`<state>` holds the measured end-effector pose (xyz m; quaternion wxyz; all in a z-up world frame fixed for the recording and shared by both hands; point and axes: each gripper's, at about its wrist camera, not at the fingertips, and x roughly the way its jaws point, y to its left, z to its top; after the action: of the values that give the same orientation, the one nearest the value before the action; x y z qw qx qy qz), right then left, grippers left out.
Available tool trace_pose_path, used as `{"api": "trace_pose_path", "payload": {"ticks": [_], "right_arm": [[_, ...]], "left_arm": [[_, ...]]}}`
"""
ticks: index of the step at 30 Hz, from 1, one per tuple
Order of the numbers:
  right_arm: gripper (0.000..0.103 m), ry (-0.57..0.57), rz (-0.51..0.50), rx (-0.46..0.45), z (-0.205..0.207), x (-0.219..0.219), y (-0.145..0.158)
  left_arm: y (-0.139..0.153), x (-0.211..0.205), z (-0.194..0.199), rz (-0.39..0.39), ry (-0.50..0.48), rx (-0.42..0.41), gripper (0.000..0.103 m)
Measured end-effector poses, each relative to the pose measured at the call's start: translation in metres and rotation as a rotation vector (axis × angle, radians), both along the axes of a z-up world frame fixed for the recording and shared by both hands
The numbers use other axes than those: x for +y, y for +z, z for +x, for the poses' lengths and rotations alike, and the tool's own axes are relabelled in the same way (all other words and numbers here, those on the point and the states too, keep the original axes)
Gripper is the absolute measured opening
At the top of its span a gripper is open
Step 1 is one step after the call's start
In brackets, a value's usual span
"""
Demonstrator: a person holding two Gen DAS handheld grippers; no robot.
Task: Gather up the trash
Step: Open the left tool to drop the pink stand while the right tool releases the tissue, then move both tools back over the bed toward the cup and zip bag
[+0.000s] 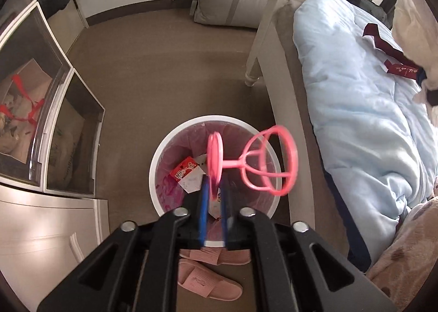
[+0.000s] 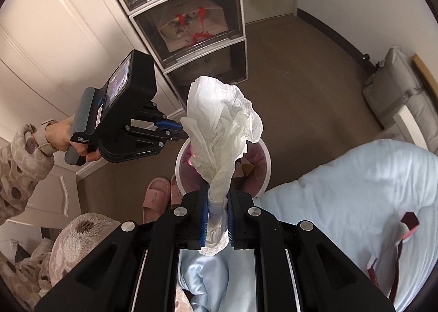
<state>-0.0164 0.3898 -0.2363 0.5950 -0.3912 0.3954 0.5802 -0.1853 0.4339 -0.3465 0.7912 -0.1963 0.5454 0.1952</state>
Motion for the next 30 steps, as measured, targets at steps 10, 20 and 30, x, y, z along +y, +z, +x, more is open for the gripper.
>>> {"api": "trace_pose_path", "payload": {"ticks": [10,20,30], "right_arm": [[0.01,0.079,-0.087,-0.005,-0.008,0.035,-0.034],[0.01,0.141,-0.162,-0.018,-0.021,0.067,-0.07],[0.041,0.124,-0.242,-0.068,-0.028,0.101,-0.121]], "left_arm": [[0.0,-0.004,-0.022,0.101,0.001,0.048,0.089],[0.02,0.004,-0.07,0.079,0.086,0.056,0.089],[0.044,0.003,-0.101,0.129,0.129,0.057,0.089]]}}
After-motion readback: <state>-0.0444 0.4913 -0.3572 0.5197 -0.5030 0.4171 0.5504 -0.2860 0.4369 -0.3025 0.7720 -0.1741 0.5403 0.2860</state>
